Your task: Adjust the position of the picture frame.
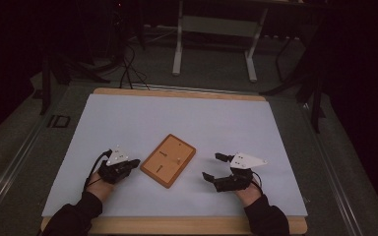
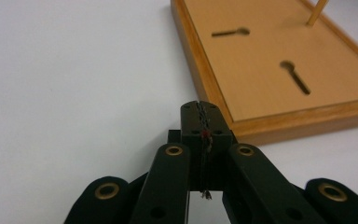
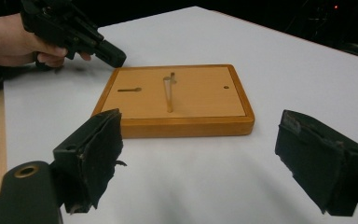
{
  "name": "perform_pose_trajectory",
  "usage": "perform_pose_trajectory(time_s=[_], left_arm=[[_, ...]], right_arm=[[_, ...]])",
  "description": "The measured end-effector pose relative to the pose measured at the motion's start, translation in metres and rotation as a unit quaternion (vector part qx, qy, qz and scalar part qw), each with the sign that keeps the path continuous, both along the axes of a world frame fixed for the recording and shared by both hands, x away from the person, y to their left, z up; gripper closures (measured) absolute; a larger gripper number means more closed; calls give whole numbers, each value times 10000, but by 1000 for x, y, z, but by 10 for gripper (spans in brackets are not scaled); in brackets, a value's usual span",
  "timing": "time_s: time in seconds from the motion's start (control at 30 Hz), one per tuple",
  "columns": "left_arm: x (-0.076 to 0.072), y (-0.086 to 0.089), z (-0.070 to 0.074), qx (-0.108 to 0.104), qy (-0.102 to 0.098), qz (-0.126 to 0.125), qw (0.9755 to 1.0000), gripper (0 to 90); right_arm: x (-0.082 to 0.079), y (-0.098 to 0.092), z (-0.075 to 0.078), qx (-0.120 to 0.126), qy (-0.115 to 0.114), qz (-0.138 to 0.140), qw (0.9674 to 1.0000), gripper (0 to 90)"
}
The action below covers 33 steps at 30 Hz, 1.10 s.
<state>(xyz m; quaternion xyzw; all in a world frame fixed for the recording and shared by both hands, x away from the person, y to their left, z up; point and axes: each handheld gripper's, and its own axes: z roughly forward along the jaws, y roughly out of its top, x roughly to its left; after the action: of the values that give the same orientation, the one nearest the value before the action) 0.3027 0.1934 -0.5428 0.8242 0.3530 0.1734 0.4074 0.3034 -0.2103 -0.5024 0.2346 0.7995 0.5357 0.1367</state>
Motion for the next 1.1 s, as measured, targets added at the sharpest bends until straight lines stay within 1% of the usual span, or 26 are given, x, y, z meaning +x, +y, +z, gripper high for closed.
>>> perform_pose_trajectory(time_s=[0.23, 0.4, 0.43, 0.47, 0.5, 0.53, 0.57, 0.6, 0.63, 0.7, 0.8, 0.83, 0.87, 0.93, 1.1], left_arm=[[0, 0, -1, -15, 88, -45, 10000, 900], [0, 0, 0, -5, 157, -105, 9998, 900], [-1, -1, 0, -11, 166, -137, 9998, 900], [-1, -1, 0, -27, 194, -167, 9997, 900], [-2, -3, 0, -56, 211, -258, 9994, 900], [-2, -3, 0, -56, 211, -258, 9994, 900], [-4, -7, 1, -41, 229, -402, 9989, 900], [-4, -7, 1, -41, 229, -402, 9989, 900], [-5, -9, 1, -35, 229, -454, 9987, 900], [-8, -16, 2, 3, 221, -621, 9978, 900], [-8, -17, 2, 34, 244, -644, 9976, 900], [-7, -16, 2, -20, 302, -646, 9975, 900], [-7, -16, 2, -20, 302, -646, 9975, 900], [-7, -15, 1, 53, 330, -664, 9972, 900], [-7, -15, 1, 52, 356, -690, 9970, 900]], right_arm=[[2, -2, -2, 19, 77, -44, 10000, 144], [2, -2, -2, 16, 85, -38, 10000, 145], [2, -3, -2, 73, 118, -38, 9999, 145], [2, -3, -2, 73, 118, -38, 9999, 145], [2, -3, -1, 66, 100, -54, 9999, 146], [2, -3, -1, 66, 100, -54, 9999, 146], [2, -4, -1, 101, 120, -53, 9999, 145], [2, -4, -1, 90, 125, -60, 9999, 146], [3, -4, -1, 70, 118, -65, 9999, 146], [3, -4, -1, 86, 115, -60, 9999, 146], [3, -5, 1, 96, 105, -82, 9999, 146], [3, -6, 1, 123, 117, -85, 9998, 146], [3, -7, 2, 126, 115, -90, 9998, 146], [2, -8, 3, 140, 121, -84, 9998, 146], [1, -9, 2, 124, 151, -72, 9998, 146]])
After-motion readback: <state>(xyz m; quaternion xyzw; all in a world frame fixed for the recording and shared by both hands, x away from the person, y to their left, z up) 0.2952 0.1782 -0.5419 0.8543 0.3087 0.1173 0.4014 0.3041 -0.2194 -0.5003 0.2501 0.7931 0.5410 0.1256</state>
